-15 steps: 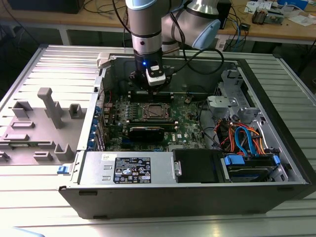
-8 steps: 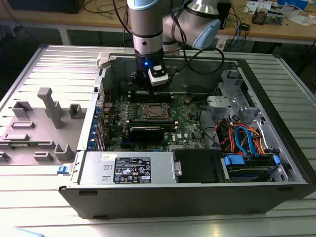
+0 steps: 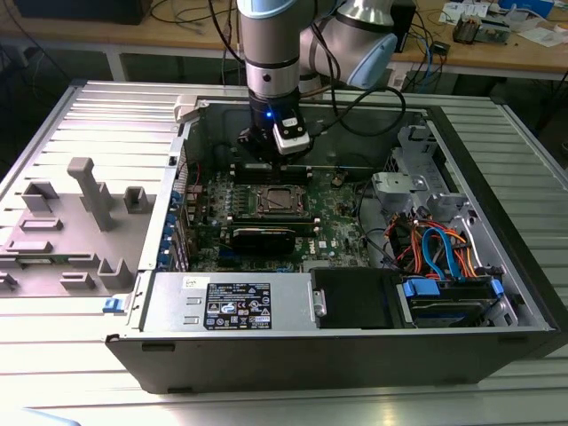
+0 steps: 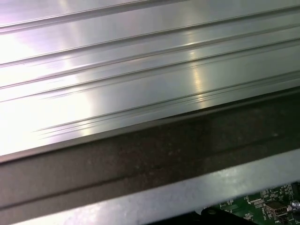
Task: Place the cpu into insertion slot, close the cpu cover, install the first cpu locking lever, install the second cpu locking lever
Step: 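Install the first cpu locking lever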
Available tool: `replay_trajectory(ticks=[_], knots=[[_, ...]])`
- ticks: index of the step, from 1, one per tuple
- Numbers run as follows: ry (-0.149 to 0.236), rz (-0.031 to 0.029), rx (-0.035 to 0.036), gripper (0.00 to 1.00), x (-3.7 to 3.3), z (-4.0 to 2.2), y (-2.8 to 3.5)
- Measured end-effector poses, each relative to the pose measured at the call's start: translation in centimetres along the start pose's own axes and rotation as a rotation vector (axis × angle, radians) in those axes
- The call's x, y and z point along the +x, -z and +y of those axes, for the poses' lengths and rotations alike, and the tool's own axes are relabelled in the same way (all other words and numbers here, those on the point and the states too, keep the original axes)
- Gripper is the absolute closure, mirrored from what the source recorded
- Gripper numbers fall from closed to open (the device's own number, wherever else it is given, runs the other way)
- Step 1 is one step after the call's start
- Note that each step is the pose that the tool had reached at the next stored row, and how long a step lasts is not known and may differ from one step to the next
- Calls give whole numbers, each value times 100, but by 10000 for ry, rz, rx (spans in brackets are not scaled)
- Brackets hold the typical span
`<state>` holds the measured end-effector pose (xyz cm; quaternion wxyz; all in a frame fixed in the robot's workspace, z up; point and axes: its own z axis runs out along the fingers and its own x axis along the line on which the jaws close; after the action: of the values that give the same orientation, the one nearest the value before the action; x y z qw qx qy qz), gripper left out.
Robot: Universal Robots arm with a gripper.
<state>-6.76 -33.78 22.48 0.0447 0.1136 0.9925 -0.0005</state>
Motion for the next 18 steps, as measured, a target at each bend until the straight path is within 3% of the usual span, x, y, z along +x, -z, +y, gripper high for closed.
replay_trajectory(ticks=[5, 11, 14, 18], knots=[[14, 13, 2, 89, -7, 2, 13], [16, 13, 1, 89, -14, 3, 99], [27, 12, -3, 89, -15, 4, 108], [641, 18, -50, 89, -15, 3, 109]])
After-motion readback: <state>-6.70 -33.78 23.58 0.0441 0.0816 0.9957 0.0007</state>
